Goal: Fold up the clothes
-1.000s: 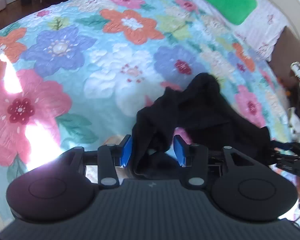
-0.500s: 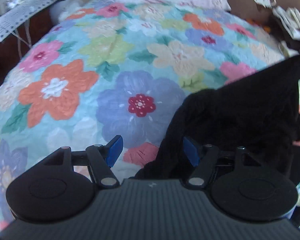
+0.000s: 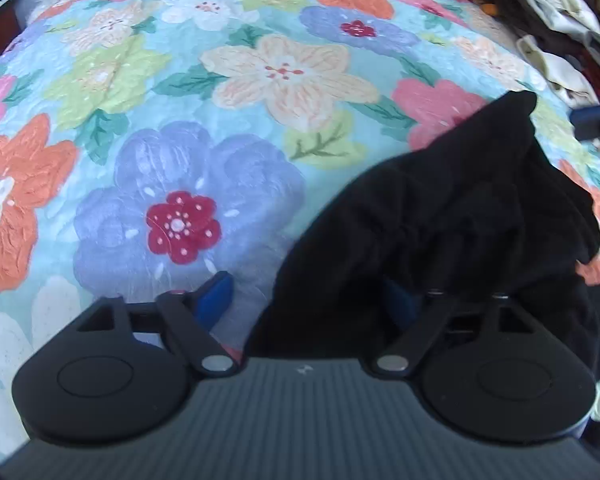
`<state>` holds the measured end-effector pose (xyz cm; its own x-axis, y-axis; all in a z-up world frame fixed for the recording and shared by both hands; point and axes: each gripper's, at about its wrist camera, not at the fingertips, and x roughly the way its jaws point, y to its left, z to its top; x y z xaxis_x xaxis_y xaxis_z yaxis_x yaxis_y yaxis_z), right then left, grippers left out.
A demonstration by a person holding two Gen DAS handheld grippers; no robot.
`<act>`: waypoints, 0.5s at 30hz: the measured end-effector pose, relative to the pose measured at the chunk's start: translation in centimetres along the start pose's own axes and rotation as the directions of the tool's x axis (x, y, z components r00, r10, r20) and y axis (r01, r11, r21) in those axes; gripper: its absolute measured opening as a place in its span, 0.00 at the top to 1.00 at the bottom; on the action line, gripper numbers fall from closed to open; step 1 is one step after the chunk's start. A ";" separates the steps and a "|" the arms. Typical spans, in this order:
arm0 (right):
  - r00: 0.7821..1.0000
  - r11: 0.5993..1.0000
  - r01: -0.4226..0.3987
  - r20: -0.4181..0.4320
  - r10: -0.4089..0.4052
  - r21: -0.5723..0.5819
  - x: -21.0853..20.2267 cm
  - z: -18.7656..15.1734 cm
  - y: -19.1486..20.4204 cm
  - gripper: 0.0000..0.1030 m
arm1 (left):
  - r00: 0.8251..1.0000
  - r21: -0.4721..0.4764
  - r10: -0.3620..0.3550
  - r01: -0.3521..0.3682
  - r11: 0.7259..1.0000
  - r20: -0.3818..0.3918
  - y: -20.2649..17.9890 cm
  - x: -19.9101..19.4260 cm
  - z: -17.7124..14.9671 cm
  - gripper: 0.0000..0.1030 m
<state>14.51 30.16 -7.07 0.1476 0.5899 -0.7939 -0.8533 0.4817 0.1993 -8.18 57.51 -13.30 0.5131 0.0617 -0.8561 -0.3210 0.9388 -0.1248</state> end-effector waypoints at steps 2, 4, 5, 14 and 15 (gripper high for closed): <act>0.999 0.997 0.034 -0.003 -0.034 0.072 0.3 -1.5 -1.4 0.25 | 0.999 -0.051 -0.040 0.040 0.998 -0.001 0.1 0.0 0.5 0.19; 0.998 0.985 0.066 -0.032 -0.062 0.161 1.0 -2.8 -2.9 0.18 | 0.996 -0.064 -0.093 0.093 0.994 -0.010 -0.2 0.2 0.8 0.22; 0.998 0.978 0.043 -0.051 -0.033 0.203 1.4 -3.4 -3.6 0.18 | 0.993 -0.051 -0.119 0.118 0.992 -0.022 -0.6 0.3 0.9 0.29; 0.974 0.907 -0.212 0.004 0.226 0.365 2.3 -9.8 -0.1 0.15 | 0.996 0.180 0.018 -0.002 0.984 -0.082 -5.8 -0.4 0.2 0.90; 0.982 0.923 -0.182 0.020 0.187 0.338 2.3 -9.4 0.5 0.15 | 0.998 0.153 0.016 -0.005 0.988 -0.069 -5.3 -0.9 0.7 0.91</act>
<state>9.73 25.67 -14.24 -0.0046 0.6821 -0.7313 -0.6458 0.5563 0.5230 -6.35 52.71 -11.50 0.4522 0.0529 -0.8904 -0.1982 0.9792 -0.0425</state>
